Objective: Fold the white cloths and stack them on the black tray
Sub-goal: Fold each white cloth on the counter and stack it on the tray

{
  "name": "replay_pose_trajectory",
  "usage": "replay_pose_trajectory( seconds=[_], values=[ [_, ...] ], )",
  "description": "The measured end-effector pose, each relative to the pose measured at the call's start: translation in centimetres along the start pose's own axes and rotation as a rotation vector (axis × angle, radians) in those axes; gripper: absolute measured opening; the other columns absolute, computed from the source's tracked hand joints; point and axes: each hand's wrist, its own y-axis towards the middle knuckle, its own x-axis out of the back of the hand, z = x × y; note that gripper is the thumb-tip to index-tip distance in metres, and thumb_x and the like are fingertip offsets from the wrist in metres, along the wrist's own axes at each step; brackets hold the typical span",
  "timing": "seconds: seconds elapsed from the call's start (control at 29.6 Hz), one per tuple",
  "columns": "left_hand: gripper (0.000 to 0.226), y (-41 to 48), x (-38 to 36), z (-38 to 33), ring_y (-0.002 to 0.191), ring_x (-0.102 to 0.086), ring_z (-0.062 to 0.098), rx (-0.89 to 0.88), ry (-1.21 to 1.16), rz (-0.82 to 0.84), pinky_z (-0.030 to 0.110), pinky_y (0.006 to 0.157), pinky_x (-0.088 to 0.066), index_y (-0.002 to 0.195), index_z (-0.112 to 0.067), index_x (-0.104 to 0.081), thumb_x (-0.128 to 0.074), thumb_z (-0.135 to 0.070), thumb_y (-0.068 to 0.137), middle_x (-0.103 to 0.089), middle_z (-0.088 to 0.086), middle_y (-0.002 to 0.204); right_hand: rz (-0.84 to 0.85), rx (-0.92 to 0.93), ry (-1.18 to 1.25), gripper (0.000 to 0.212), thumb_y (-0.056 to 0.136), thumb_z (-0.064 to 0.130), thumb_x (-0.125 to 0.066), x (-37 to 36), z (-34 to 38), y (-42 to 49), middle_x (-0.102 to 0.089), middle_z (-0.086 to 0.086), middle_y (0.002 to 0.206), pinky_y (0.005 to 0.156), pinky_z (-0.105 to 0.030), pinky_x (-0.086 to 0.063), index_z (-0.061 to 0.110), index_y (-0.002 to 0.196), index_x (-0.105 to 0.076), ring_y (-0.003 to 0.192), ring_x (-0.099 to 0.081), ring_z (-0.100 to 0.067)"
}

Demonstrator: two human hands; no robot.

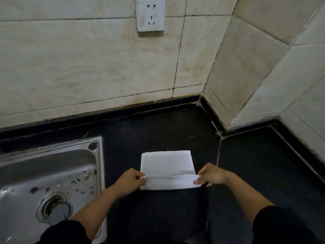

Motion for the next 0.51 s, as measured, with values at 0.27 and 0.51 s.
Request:
replay_pose_trajectory(
  seconds=[0.27, 0.51],
  values=[
    [0.009, 3.3, 1.4, 0.5, 0.071, -0.065, 0.006, 0.084, -0.224, -0.162, 0.02, 0.066, -0.05, 0.083, -0.02, -0.071, -0.068, -0.012, 0.087, -0.069, -0.006, 0.074, -0.21, 0.033, 0.204, 0.023, 0.082, 0.022, -0.076, 1.5, 0.6, 2.9, -0.062, -0.003, 0.07, 0.058, -0.021, -0.047, 0.011, 0.066, -0.064, 0.067, -0.058, -0.011],
    [0.021, 6.1, 1.4, 0.1, 0.093, -0.065, 0.015, 0.177, -0.226, -0.287, 0.03, 0.088, -0.052, 0.109, -0.012, -0.068, -0.066, -0.02, 0.09, -0.07, 0.002, 0.1, -0.369, 0.002, 0.229, 0.01, 0.087, 0.023, -0.071, 1.4, 0.5, 6.7, -0.069, -0.007, 0.091, 0.083, -0.038, -0.054, 0.014, 0.083, -0.07, 0.09, -0.065, -0.022]
  ],
)
